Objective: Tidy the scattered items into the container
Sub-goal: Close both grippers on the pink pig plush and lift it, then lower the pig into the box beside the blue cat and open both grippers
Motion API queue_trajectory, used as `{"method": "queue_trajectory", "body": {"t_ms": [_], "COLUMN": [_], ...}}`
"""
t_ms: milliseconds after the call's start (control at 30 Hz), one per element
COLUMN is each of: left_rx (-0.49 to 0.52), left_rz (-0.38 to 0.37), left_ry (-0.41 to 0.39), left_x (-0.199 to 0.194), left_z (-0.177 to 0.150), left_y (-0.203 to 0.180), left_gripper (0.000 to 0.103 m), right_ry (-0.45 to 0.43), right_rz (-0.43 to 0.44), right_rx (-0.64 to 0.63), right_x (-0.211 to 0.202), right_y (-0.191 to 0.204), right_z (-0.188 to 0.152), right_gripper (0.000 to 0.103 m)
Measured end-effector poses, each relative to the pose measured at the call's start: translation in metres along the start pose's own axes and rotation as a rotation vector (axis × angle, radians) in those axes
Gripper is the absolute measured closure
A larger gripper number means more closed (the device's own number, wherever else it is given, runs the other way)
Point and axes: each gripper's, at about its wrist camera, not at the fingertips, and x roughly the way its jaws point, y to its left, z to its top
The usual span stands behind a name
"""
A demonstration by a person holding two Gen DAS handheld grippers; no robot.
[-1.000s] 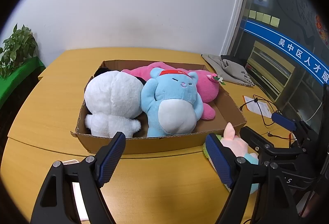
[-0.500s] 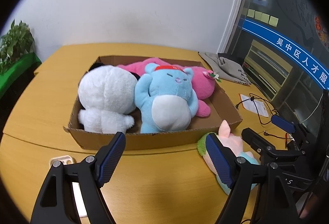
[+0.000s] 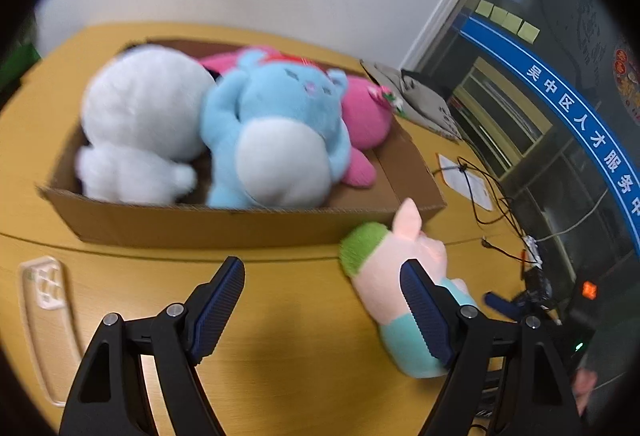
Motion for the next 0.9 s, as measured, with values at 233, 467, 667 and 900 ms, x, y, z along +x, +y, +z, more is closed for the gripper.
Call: {"method": "queue_trajectory", "body": {"t_ms": [233,467,667,900], "left_rx": [-0.049,-0.108,-0.119,-0.024], "left_rz": [-0.085,-0.261,-0.306,-0.267], "left_ry": [0.093,0.166,0.2,0.164], "left_x": [0.058,0.101,0.111,0.073], "left_z": [-0.006,-0.009,-0.012,0.008], "left_y": [-0.003,-0.019,-0.027,-0.043], "left_gripper": [0.023,0.023,0.035,0.053], "right_ry": [0.012,0.003,-0.016,-0.075], "right_rz": [0.184,0.253,0.273,0.309], "right_rx": [0.03,0.111,0.138,0.176], "right_x": [0.008,0.0,-0.004,-0.021], "right_y": [-0.003,-0.01,-0.004,0.0], "right_z": [-0.014,-0.023,-0.029,-0.027], "right_gripper": [0.028,0.033,0.036,0.04]}}
